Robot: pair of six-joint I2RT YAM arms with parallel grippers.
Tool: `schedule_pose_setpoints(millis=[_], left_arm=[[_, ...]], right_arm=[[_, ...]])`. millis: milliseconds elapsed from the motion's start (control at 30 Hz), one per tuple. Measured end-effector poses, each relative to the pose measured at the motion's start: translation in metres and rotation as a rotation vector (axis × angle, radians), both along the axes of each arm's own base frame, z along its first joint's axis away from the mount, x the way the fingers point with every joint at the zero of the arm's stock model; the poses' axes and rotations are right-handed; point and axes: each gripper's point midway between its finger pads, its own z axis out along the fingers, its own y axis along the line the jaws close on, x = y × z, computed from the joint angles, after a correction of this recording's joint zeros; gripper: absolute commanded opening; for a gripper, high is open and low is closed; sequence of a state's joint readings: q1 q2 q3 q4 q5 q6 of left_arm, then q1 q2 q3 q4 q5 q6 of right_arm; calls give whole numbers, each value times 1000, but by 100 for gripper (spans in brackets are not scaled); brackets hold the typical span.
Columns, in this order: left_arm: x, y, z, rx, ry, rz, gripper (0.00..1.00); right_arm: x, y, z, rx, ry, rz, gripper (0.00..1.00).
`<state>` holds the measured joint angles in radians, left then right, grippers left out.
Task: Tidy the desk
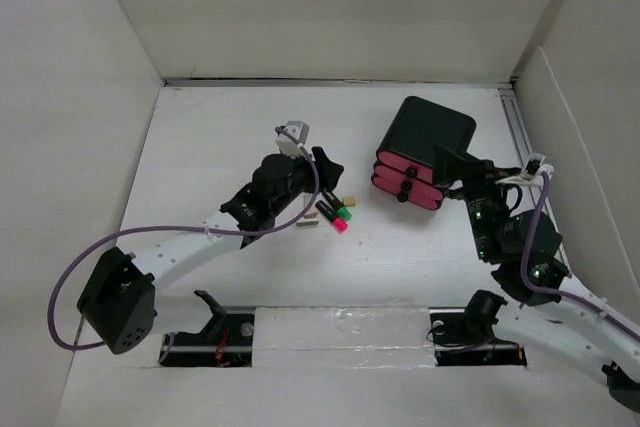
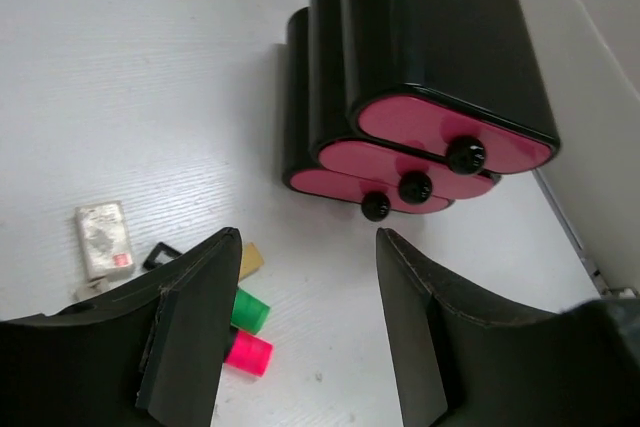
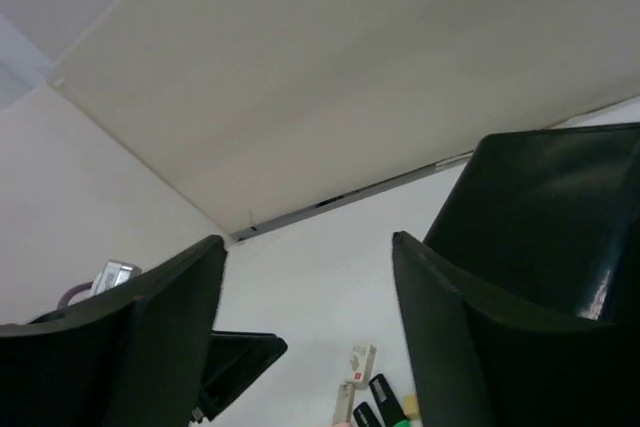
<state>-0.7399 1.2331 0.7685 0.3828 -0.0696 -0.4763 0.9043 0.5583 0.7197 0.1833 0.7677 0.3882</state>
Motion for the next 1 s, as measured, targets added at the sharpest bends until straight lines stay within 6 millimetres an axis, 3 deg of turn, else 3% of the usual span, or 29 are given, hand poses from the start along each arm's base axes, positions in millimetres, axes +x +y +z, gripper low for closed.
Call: schedule_pose_setpoints(millis=[67,133,233,267,300,400,467,500,567,600,633,733,867,1000], left_arm=[[-6,-8,4,-8,-16,-30,52],[-14,-20,10,-19,-34,-71,42],[-22,-41,20,-22,-57,-123,32],[-27,-58,28,-20,-78,-153,24],[-27,-59,28,-19,-80,-157,20],[-38,-90,34,6,-100,-199,15],[-46,-114,33,27,-109,-225,18],[-50,-123,31,39,-109,-240,25],[-55,-138,22,69,-100,-261,30],[-55,-144,18,81,-93,-267,35],[-55,-148,12,97,-85,-270,36],[-51,-155,-1,129,-62,-273,39],[-41,-167,-11,167,-43,-261,44],[-31,-175,-18,204,-32,-232,51]], right_arm=[[0,2,7,-3,-14,9,27],[-1,4,16,-14,-35,20,0],[-4,2,39,-16,-76,22,0],[-4,1,46,-18,-88,17,0],[-5,-1,53,-18,-100,13,0],[-10,-8,70,-8,-124,4,0],[-13,-13,73,0,-135,0,5],[-14,-14,73,1,-137,-3,6],[-15,-18,75,1,-141,-9,16],[-16,-19,74,-2,-140,-17,23],[-16,-22,74,-3,-138,-26,38],[-17,-29,73,-7,-134,-50,52],[-20,-34,74,-2,-141,-59,60],[-17,-31,72,-18,-135,-59,61]])
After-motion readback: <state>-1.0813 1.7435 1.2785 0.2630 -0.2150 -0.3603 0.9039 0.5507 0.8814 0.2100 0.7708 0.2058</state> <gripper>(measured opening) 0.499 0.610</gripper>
